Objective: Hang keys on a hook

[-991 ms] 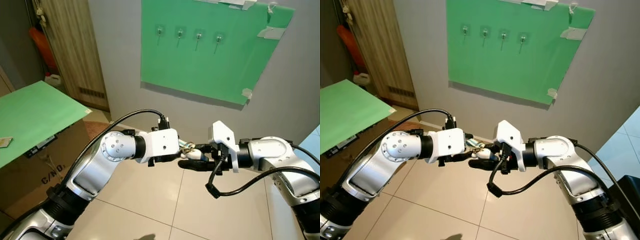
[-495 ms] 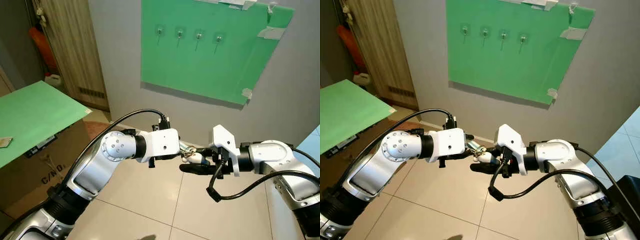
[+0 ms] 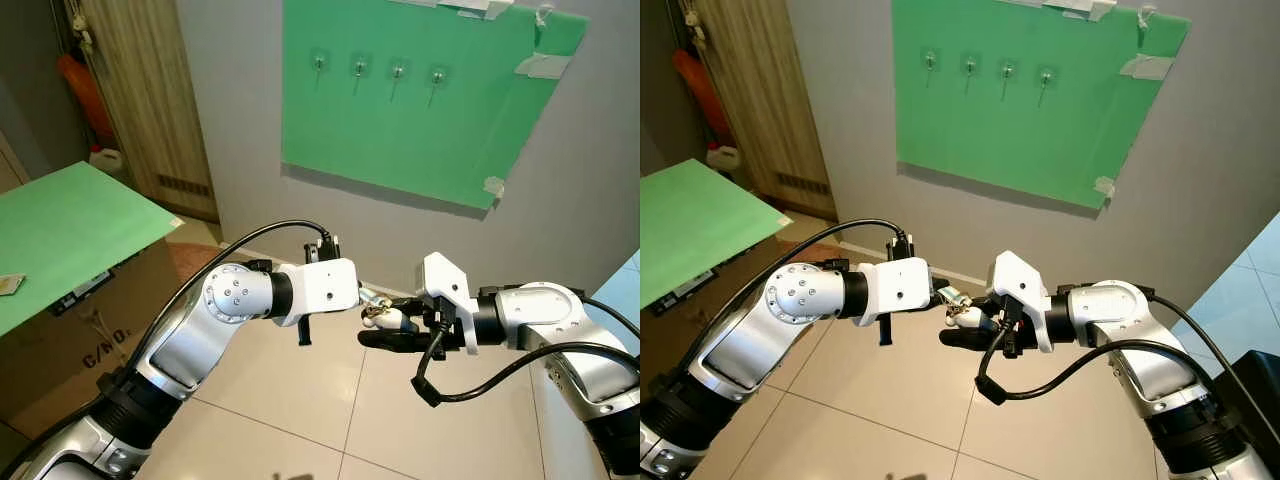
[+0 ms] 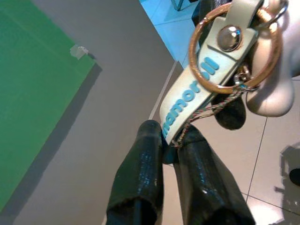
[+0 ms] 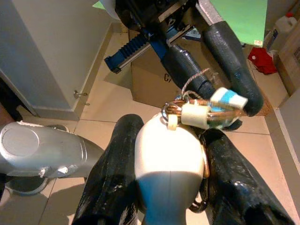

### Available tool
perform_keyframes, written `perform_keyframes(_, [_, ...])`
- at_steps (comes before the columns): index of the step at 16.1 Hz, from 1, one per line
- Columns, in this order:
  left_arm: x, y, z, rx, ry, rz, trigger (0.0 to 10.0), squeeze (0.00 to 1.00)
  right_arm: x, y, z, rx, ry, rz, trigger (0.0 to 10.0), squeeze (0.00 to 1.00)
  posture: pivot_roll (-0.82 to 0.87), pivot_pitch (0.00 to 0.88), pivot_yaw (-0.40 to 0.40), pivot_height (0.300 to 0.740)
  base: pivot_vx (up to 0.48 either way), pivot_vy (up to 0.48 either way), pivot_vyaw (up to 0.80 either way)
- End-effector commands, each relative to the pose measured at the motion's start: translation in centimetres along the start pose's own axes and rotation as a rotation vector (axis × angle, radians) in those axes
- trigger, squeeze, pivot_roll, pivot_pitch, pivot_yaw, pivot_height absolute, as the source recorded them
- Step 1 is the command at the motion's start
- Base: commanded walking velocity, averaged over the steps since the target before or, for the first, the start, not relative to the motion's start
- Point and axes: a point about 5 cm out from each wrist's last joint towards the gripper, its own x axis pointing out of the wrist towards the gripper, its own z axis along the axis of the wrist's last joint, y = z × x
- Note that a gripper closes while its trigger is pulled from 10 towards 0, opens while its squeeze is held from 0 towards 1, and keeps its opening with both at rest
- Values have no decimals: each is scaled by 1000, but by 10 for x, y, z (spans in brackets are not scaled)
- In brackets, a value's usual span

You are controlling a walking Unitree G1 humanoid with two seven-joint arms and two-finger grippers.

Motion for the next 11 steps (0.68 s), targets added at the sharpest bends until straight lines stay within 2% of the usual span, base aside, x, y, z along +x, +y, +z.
perform_keyframes(1, [-2, 4, 5, 7, -28, 0, 0, 0, 0, -1, 4, -41, 10, -21, 0, 0, -73, 0, -15, 740, 0, 0, 0])
perform_keyframes(7, [-3, 4, 7, -20, -64, 6, 0, 0, 1, -1, 4, -45, 6, -26, 0, 0, -70, 0, -13, 740, 0, 0, 0])
perform_keyframes(8, [-3, 4, 7, -21, -64, 5, 0, 0, 1, -2, 4, -48, 7, -39, 3059, 0, -70, 0, -13, 740, 0, 0, 0])
perform_keyframes(9, [-4, 5, 7, -25, -65, 6, 0, 0, 3, -5, 3, -53, 18, -65, 10000, 0, -69, 0, -12, 740, 0, 0, 0])
perform_keyframes(11, [-4, 5, 6, -29, -65, 10, 0, 0, 3, -5, 2, -56, 19, -69, 10000, 0, -68, 0, -12, 740, 0, 0, 0])
